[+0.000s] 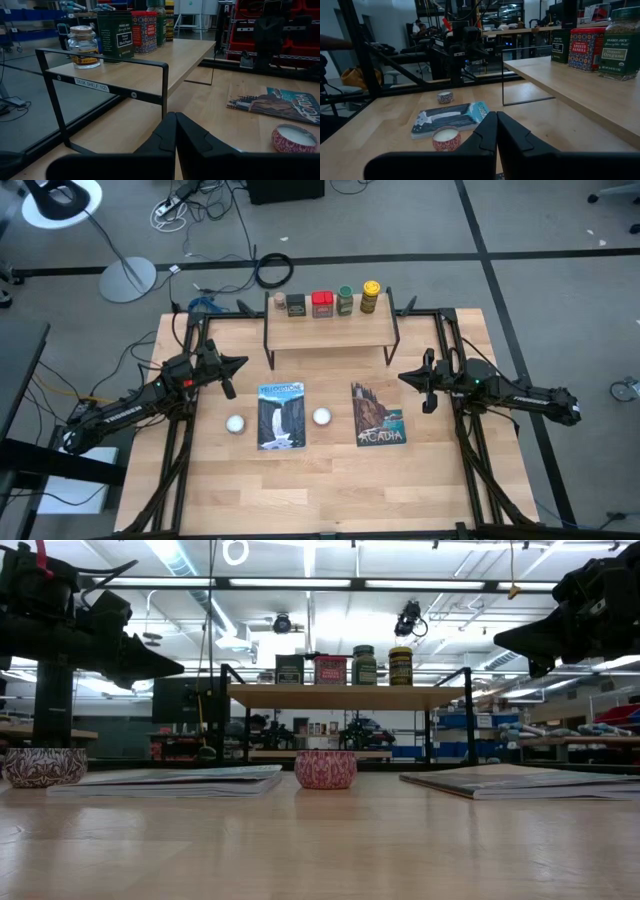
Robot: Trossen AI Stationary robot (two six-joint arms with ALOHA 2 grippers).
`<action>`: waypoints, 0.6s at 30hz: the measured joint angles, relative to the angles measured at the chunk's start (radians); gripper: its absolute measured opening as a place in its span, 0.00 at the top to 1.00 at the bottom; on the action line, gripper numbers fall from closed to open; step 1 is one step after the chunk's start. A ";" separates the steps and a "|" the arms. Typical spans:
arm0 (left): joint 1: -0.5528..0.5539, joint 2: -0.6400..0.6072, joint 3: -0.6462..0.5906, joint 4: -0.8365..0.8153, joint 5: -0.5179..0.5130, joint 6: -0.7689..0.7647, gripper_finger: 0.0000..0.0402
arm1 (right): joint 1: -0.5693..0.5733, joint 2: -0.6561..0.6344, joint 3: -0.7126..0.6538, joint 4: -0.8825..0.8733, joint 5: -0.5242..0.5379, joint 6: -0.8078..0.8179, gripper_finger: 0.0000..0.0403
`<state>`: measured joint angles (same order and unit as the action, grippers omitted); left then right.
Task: Shelf spices
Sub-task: Return to Home Position
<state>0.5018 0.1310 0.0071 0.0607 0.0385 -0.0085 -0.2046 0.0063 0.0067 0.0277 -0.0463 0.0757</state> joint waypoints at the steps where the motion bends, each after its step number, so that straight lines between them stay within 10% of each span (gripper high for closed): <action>1: 0.000 0.000 0.000 0.000 0.000 0.000 0.98 | 0.000 0.000 0.000 0.000 0.000 0.000 0.97; 18: 0.000 0.000 0.000 0.000 0.000 0.000 0.98 | 0.000 0.000 0.000 0.000 0.000 0.000 0.98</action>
<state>0.5018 0.1310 0.0071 0.0605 0.0383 -0.0082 -0.2046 0.0063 0.0067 0.0280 -0.0463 0.0757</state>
